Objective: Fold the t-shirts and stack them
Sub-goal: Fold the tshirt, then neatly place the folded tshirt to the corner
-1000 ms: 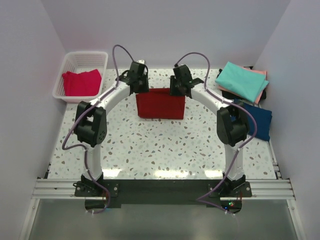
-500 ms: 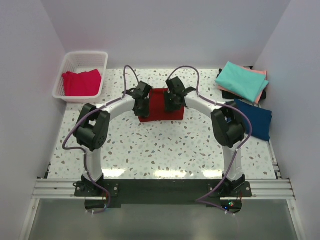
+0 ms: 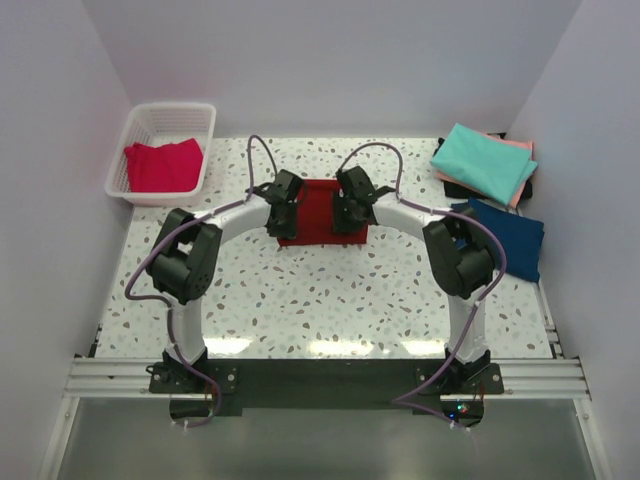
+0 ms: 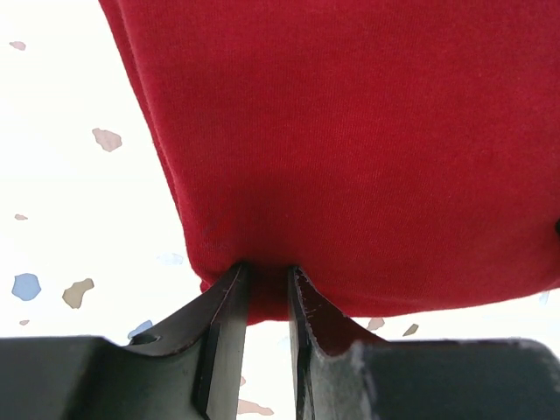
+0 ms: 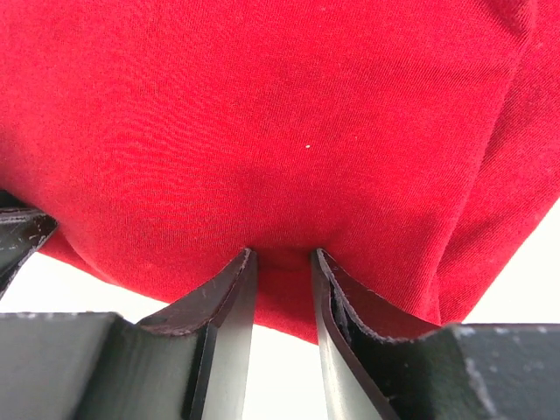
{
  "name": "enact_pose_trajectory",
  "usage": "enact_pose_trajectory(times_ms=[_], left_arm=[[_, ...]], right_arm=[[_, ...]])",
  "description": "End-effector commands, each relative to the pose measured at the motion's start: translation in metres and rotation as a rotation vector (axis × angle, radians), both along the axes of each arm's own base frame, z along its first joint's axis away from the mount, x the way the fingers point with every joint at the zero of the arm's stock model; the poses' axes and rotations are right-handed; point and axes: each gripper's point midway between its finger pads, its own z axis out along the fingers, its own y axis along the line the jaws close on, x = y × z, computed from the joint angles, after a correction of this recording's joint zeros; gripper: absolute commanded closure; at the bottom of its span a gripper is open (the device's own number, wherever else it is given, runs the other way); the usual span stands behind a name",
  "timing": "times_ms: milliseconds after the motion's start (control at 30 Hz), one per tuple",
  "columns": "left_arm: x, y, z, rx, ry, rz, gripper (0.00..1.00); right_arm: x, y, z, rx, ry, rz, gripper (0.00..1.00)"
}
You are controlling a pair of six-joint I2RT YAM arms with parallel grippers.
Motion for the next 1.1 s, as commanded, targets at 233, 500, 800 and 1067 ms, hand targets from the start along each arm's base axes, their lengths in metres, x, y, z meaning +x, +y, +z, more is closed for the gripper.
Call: enact_pose_trajectory(times_ms=[233,500,800,1067], left_arm=[[-0.063,0.066,-0.041,0.280,0.196,0.094,0.72],[-0.015,0.042,0.078,0.076,-0.163,0.103,0.66],[0.013,0.061,0.150,-0.036,-0.345,0.161,0.62],[0.022,0.070,0.138,-0.092,-0.318,0.130,0.62]], right_arm=[[-0.056,-0.044,-0.016,-0.157,0.158,-0.034,0.66],[-0.042,-0.067,0.073,-0.169,-0.050,-0.111,0.63],[-0.014,-0.106,0.090,-0.116,-0.100,-0.231,0.28],[0.014,-0.091,0.055,0.076,-0.055,-0.158,0.21]])
